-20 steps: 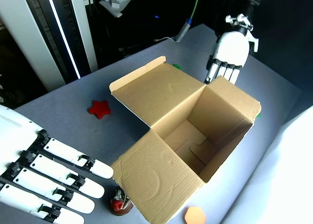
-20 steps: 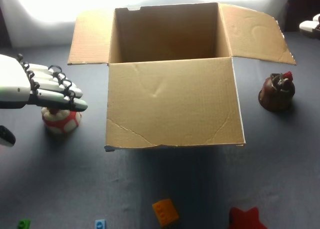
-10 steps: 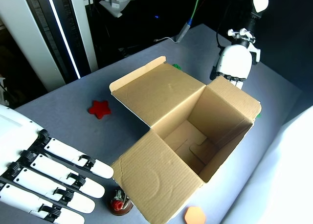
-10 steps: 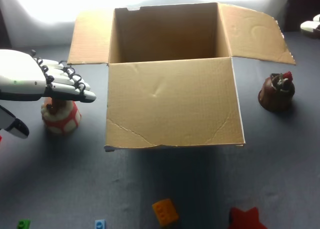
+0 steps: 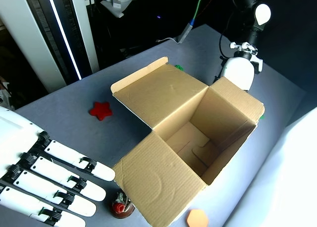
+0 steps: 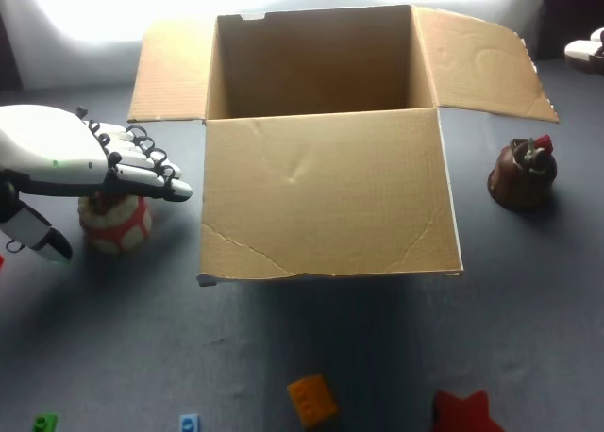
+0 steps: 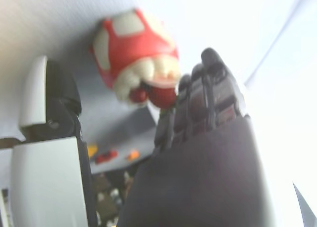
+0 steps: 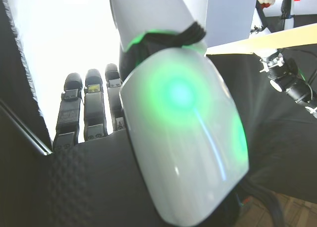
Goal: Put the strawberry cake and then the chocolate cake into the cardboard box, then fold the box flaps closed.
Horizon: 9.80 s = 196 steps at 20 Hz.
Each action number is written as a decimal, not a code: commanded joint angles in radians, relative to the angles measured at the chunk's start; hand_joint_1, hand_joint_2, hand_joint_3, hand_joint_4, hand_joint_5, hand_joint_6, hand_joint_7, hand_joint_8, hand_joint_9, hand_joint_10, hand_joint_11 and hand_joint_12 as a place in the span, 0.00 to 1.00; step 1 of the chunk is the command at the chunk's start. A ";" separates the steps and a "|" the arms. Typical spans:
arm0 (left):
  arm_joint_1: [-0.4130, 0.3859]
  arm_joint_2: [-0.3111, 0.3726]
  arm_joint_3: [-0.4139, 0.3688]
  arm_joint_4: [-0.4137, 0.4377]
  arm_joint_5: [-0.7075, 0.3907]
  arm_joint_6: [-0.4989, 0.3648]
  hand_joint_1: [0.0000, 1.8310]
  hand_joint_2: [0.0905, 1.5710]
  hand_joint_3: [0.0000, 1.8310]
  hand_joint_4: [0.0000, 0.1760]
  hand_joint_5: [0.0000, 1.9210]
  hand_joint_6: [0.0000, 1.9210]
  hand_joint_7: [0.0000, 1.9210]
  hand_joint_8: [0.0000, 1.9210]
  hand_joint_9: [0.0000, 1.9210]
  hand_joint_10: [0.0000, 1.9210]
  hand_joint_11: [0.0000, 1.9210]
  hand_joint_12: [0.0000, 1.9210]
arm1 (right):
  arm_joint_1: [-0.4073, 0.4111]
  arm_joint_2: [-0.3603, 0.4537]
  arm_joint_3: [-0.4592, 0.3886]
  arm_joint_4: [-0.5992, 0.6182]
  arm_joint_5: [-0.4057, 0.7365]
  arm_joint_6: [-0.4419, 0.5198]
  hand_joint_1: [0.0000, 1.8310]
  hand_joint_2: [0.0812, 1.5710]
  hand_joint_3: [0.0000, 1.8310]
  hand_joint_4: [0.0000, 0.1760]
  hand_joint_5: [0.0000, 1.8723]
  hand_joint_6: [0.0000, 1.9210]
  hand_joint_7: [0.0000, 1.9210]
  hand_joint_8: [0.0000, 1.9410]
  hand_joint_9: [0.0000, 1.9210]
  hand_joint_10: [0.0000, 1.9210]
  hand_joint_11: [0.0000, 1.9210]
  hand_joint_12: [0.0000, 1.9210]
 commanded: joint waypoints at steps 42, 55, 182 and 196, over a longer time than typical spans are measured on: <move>-0.287 0.153 -0.099 0.189 -0.092 -0.104 0.76 0.74 0.00 0.00 0.16 0.73 0.16 0.89 0.17 1.00 0.18 1.00 | 0.006 0.010 0.003 0.014 0.114 -0.006 0.69 0.65 0.00 0.08 0.02 0.00 0.01 0.00 0.01 0.00 0.00 0.09; -0.551 0.243 -0.162 0.433 -0.162 -0.204 0.79 0.70 0.03 0.00 0.15 0.73 0.10 0.92 0.20 0.94 0.20 1.00 | 0.004 0.010 0.003 0.013 0.114 -0.006 0.69 0.64 0.00 0.16 0.01 0.00 0.01 0.00 0.01 0.00 0.00 0.03; -0.438 0.424 -0.324 0.379 -0.141 -0.261 0.08 0.73 0.00 0.30 0.12 0.00 0.15 0.00 0.20 0.00 0.00 0.59 | -0.058 -0.469 0.486 0.531 0.030 0.049 0.73 0.74 0.00 0.00 0.45 0.58 0.48 0.61 0.36 0.78 0.11 1.00; -0.395 0.423 -0.360 0.311 -0.091 -0.184 0.09 0.73 0.00 0.30 0.11 0.00 0.15 0.00 0.19 0.00 0.00 0.57 | 0.245 -0.286 0.384 0.251 0.111 0.070 0.74 0.73 0.00 0.00 0.48 0.52 0.49 0.59 0.37 0.78 0.11 1.00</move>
